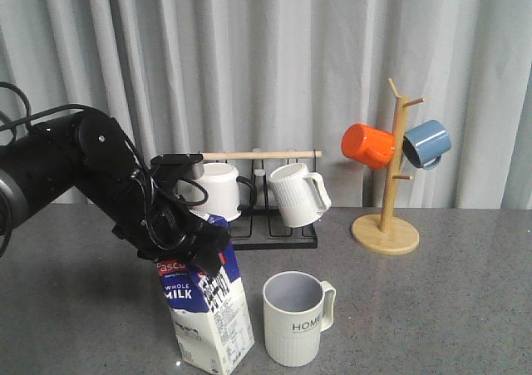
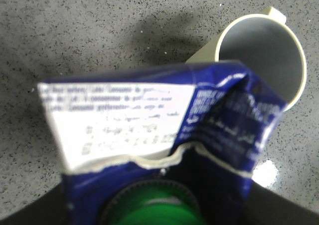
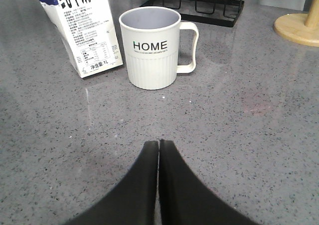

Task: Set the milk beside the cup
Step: 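Lower the milk carton beside the white mug with the left gripper, then open the left gripper and raise it away from the carton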

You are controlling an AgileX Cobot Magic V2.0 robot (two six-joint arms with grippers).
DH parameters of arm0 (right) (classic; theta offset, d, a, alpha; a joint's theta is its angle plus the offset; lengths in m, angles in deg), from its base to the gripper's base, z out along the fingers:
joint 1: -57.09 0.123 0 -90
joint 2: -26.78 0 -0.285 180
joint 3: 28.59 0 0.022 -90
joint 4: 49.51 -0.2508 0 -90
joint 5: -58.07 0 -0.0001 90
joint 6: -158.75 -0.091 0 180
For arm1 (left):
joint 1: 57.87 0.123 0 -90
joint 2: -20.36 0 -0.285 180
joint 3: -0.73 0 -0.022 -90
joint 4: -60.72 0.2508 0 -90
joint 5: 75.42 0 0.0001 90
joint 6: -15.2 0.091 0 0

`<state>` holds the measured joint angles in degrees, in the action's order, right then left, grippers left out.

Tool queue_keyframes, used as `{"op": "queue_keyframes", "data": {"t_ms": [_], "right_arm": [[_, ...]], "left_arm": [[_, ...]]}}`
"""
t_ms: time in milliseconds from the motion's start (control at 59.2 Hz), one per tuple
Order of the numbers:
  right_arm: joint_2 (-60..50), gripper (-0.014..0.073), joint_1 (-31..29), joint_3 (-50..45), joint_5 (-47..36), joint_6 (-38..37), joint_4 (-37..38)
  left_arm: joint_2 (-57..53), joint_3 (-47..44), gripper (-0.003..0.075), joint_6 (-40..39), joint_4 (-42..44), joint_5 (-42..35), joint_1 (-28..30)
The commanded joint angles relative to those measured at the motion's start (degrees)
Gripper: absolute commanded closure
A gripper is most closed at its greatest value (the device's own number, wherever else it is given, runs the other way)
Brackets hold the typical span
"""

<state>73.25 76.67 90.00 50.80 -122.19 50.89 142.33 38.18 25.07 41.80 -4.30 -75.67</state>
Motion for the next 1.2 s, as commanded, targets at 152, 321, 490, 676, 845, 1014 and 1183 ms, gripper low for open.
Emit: {"op": "queue_keyframes", "data": {"t_ms": [152,321,490,676,845,1014,1183], "right_arm": [[0.23,0.06,-0.09,1.45,1.37,0.57,1.96],[0.23,0.06,-0.09,1.45,1.37,0.51,1.96],[0.23,0.06,-0.09,1.45,1.53,0.52,1.96],[0.23,0.0599,-0.09,1.45,3.87,-0.85,1.65],[0.23,0.0599,-0.09,1.45,10.89,-3.71,1.57],[0.23,0.0599,-0.09,1.45,14.77,-3.71,1.57],[0.23,0.0599,-0.09,1.45,14.64,-3.71,1.63]], "left_arm": [[-6.68,1.6,0.0174,-0.5,-1.97,0.45,-0.63],[-10.59,1.6,0.0115,-1.03,-1.97,0.45,-0.63],[-15.41,1.6,0.0149,-3.09,-1.97,0.45,-0.63],[-21.8,1.6,0.0306,-3.22,-1.7,0.45,-0.63],[-27.95,0.09,0.0575,-1.81,2.3,0.42,-0.63],[-36.28,-10.43,0.0729,-1.74,7.25,-2.62,-0.63],[-46.62,-27.26,0.0728,-2.45,7.47,-14.79,-0.63]]}}
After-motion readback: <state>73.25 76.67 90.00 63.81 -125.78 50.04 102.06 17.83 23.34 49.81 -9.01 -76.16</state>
